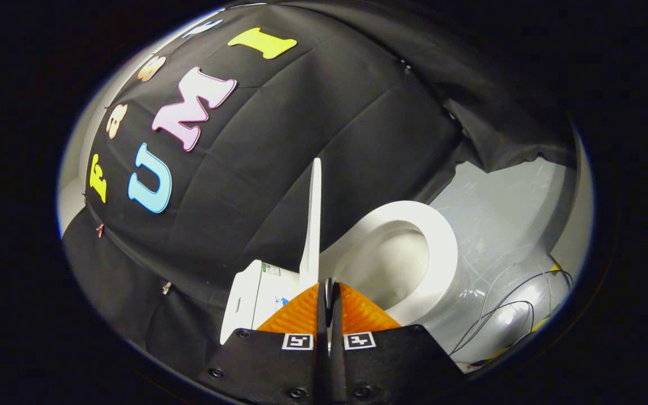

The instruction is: Open the toilet lid.

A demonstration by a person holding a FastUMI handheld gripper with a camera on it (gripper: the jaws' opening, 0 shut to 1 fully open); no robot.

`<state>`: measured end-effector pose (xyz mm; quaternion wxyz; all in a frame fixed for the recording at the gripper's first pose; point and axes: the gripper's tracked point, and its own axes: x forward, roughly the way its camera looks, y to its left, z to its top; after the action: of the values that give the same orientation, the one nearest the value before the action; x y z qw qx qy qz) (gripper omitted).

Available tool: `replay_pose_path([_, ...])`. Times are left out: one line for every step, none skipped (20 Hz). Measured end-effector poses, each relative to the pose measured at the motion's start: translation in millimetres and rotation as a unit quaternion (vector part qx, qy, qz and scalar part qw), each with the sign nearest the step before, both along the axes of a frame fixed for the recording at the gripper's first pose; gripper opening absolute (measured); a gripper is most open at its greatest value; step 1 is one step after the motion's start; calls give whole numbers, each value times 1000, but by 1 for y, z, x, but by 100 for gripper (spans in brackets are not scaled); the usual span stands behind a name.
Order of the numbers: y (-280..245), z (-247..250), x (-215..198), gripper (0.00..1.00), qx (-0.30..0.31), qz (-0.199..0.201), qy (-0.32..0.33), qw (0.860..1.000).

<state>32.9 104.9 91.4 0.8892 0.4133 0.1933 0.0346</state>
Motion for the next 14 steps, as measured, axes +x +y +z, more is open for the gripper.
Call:
replay_pose_path([6,7,0,5,-8,-1,1,1000])
replay_pose_path([11,14,0,5,-17,-4,-1,1000])
replay_pose_path([18,20,0,5,-29,-3,-1,1000])
replay_pose_path([24,25,-2,5,-41,-4,0,999])
replay_pose_path([30,31,-2,5,-54,-4,1,999])
replay_pose_path([36,36,-1,5,-67,-3,0,998])
replay_pose_path([42,43,-2,5,-81,-2,-2,997])
replay_pose_path([48,48,-3,5,-94,-3,-4,996])
replay_pose_path([54,54,-3,5,-107,-4,-6,994])
replay_pose_path([61,60,-3,5,-119,-7,-5,993])
replay_pose_path([67,64,-3,5,-130,-11,-5,991])
replay_pose_path([74,68,-5,5,-142,-15,-5,990])
replay_pose_path([81,72,-5,5,-158,-16,-8,987])
replay_pose_path([91,78,-8,5,-173,-14,-12,985])
